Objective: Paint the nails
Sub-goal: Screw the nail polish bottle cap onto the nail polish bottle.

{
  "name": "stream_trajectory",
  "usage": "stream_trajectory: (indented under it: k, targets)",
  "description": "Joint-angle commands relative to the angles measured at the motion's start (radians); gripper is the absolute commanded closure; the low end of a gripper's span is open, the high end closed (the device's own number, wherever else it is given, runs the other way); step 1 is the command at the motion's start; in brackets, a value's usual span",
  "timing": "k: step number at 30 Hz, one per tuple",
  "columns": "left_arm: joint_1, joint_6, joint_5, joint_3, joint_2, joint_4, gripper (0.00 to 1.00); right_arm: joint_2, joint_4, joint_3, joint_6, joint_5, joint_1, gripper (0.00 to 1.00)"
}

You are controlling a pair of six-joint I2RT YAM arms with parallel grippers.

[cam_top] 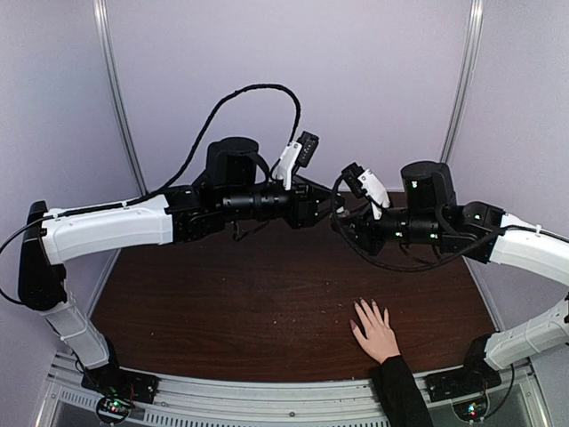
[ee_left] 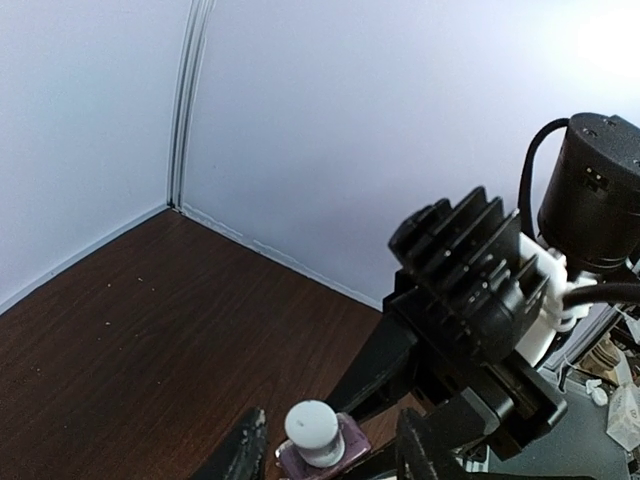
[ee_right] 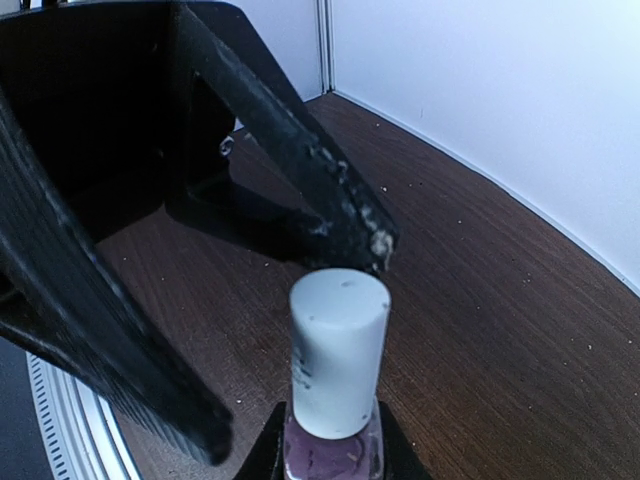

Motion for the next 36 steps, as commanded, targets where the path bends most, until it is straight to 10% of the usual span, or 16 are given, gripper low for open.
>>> stream_trajectory:
  k: [1, 22, 36]
  targets:
    - [-0.008, -0.013, 0.002, 0.033, 0.023, 0.058, 0.56, 0.003, 0.014, 0.036, 0.020, 0.018, 0.008, 1.00]
    - [-0.009, -0.008, 0.084, 0.016, 0.021, 0.050, 0.90, -0.015, -0.010, 0.082, -0.042, -0.030, 0.009, 1.00]
    - [-0.012, 0.040, 0.449, -0.032, 0.022, 0.133, 0.97, -0.065, 0.031, 0.095, -0.131, -0.318, 0.004, 1.00]
